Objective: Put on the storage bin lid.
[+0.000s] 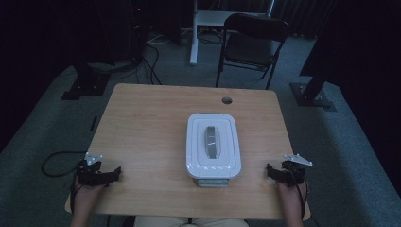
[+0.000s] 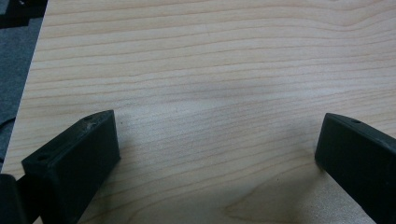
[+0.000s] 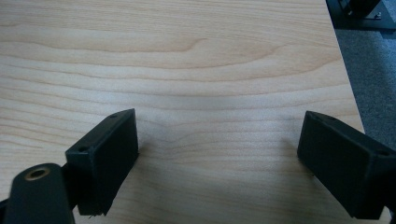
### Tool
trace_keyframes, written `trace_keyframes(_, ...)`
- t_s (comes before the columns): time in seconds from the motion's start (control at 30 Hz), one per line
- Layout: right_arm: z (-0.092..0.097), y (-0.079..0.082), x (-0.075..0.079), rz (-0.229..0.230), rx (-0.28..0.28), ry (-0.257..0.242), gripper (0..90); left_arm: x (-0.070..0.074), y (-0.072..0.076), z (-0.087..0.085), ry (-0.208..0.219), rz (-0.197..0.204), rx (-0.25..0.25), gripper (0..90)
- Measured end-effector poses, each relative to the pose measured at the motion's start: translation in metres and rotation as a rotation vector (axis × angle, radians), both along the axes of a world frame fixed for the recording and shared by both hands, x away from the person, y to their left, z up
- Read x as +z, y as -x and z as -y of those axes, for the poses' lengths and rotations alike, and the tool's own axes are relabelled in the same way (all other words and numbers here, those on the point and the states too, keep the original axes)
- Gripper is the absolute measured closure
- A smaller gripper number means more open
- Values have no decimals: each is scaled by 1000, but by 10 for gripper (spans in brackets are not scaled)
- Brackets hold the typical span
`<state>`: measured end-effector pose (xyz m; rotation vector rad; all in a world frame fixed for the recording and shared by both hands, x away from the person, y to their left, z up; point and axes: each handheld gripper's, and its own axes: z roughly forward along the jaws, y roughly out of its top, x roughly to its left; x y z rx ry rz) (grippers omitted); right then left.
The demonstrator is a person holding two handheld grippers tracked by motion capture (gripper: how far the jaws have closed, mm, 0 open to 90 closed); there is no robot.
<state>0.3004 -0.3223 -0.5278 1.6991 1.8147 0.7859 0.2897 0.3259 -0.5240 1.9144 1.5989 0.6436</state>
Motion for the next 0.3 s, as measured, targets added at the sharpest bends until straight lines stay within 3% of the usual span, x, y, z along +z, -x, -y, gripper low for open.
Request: trace_keyframes(0.3,0,0,0,0,-3,-1,119,0,0,0,0,0,0,4)
